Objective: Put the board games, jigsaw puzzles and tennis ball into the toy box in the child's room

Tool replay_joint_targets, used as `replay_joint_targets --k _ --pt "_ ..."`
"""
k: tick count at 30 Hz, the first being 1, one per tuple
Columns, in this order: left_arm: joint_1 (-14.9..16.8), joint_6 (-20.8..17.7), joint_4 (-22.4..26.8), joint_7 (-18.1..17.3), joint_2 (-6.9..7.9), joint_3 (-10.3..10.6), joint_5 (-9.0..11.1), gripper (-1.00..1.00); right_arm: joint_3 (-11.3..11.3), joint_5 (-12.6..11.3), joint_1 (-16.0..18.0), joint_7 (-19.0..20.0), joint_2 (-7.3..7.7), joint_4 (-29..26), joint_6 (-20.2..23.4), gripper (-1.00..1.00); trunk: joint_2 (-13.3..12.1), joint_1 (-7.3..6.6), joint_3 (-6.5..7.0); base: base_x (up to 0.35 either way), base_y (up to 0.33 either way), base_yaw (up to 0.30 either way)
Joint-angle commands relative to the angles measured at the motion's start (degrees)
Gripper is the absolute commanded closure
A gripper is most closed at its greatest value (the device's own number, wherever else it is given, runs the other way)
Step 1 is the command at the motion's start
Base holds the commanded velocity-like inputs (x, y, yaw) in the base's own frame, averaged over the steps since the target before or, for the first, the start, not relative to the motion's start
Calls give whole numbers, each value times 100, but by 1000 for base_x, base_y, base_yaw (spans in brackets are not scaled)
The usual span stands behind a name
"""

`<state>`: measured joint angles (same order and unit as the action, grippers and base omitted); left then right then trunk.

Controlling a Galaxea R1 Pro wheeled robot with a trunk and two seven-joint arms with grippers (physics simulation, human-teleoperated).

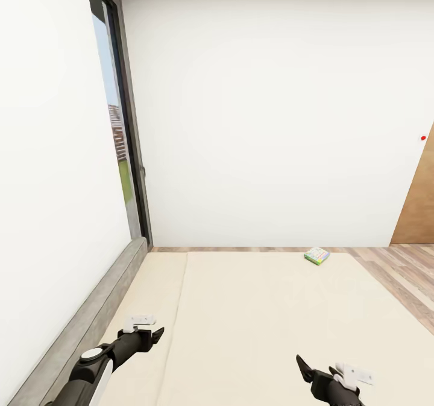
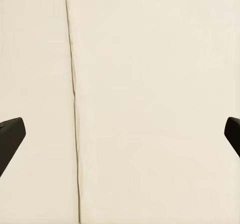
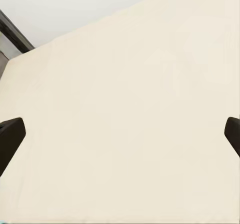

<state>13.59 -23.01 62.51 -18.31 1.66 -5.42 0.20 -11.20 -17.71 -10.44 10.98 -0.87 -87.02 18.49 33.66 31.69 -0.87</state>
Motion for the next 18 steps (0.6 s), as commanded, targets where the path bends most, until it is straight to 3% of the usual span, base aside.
replay_joint_targets --k 1,9,15,18 --pt "3 -40 5 -29 -3 -12 1 -100 23 -39 6 -47 -6 -46 135 -100 9 3 -9 0 0 0" --pt "3 -77 -1 0 -2 -12 -10 -100 311 -101 524 -873 -4 -285 716 -100 9 3 -9 0 0 0" --pt "10 -106 -5 27 -12 -17 -27 -100 428 -135 1110 -1058 -26 -304 1131 -100 9 3 -9 0 0 0" --pt "13 -120 -13 51 -20 -18 -33 -100 447 -132 1426 -1139 -148 -308 1346 -100 9 3 -9 0 0 0"
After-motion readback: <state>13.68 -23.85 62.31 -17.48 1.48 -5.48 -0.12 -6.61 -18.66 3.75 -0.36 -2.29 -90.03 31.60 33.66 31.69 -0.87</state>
